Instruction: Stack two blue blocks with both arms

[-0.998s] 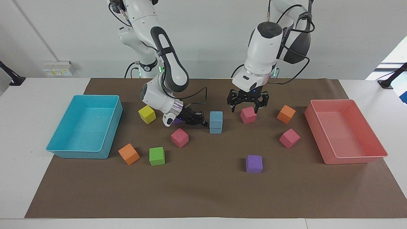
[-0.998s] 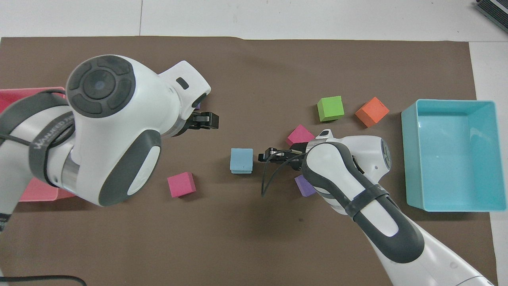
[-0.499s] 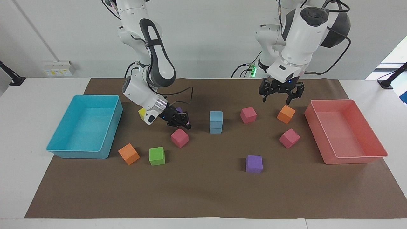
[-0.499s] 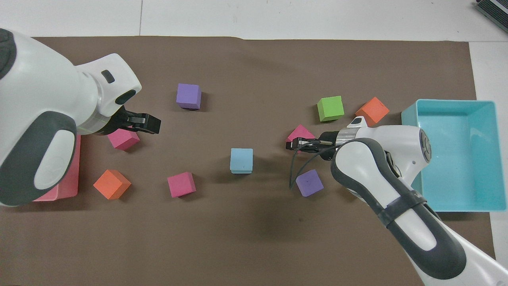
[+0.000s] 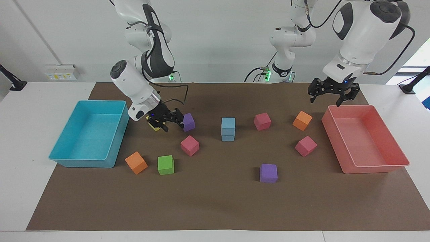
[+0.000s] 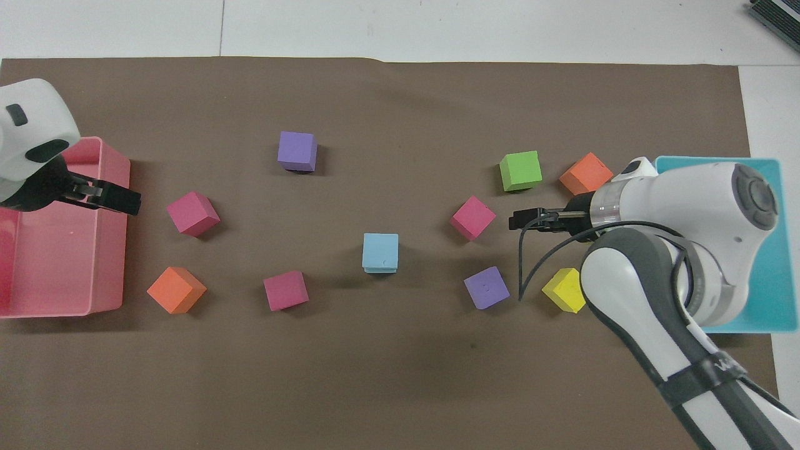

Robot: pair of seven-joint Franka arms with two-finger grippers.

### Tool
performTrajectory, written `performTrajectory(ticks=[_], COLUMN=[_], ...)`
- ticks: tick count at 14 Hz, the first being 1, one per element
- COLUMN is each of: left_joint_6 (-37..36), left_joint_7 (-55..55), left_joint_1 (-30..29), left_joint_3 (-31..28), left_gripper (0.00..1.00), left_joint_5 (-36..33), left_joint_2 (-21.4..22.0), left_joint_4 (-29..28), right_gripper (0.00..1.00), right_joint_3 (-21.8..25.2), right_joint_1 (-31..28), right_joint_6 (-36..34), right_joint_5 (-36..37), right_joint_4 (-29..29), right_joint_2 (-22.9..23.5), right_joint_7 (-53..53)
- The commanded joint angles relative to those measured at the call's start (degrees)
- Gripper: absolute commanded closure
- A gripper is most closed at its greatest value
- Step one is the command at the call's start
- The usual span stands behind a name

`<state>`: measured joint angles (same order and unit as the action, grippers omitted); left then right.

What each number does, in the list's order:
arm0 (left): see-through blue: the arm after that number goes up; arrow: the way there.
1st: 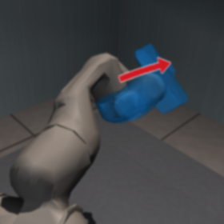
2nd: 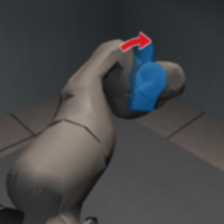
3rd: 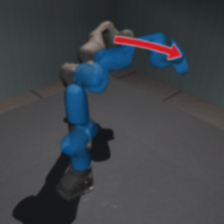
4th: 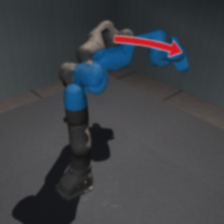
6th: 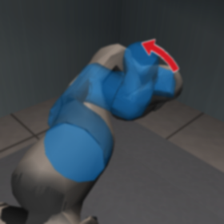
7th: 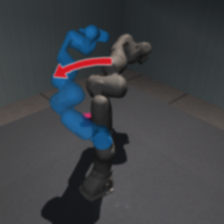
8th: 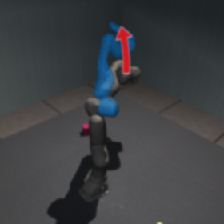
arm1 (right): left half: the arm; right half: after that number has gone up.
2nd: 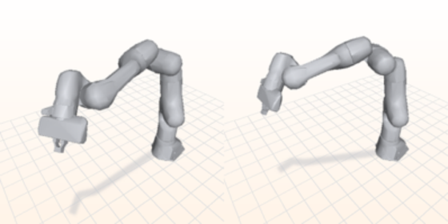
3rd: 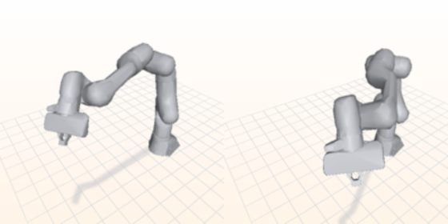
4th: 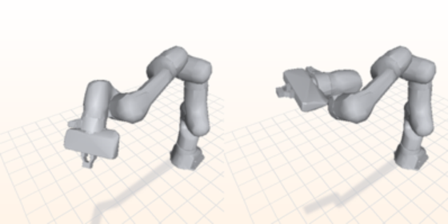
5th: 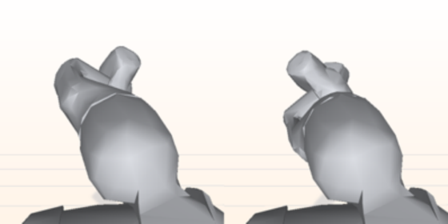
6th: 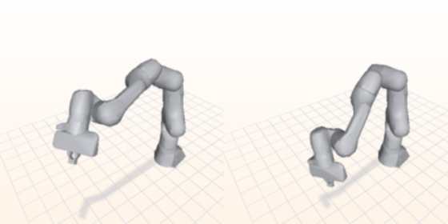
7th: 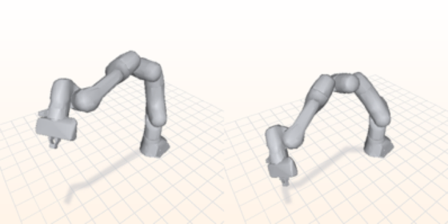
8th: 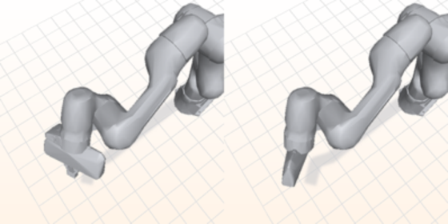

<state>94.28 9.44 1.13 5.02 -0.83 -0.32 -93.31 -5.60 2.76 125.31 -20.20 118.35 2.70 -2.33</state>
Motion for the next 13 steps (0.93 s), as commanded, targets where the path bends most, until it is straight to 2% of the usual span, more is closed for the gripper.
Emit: performTrajectory(ticks=[1, 5, 8, 13], left_joint_6=[-1.9, -5.06, -7.35, -7.88], left_joint_7=[1.98, 2.07, 1.98, 1.37], left_joint_1=[-1.75, -1.66, -1.66, -1.75], left_joint_3=[0.34, 0.52, 0.78, 0.69], left_gripper=[0.0, 0.0, 0.0, 0.0], left_joint_5=[0.48, 0.39, 0.57, 0.92], left_joint_2=[2.17, 3.22, 3.75, 5.68], left_joint_4=[-0.38, 2.69, 3.66, 2.79], right_gripper=[0.0, 0.0, 0.0, 0.0], right_joint_3=[-0.64, -0.46, -0.38, -0.2], right_joint_1=[-3.89, -6.37, -6.89, -6.98], right_joint_6=[-9.52, -23.15, -32.56, -42.51], right_joint_5=[11.64, 20.01, 21.25, 24.51], right_joint_4=[-8.02, -19.88, -28.24, -36.77], right_joint_2=[-0.24, -0.33, 0.11, 0.11], right_joint_7=[3.46, 3.73, 3.99, 9.71])
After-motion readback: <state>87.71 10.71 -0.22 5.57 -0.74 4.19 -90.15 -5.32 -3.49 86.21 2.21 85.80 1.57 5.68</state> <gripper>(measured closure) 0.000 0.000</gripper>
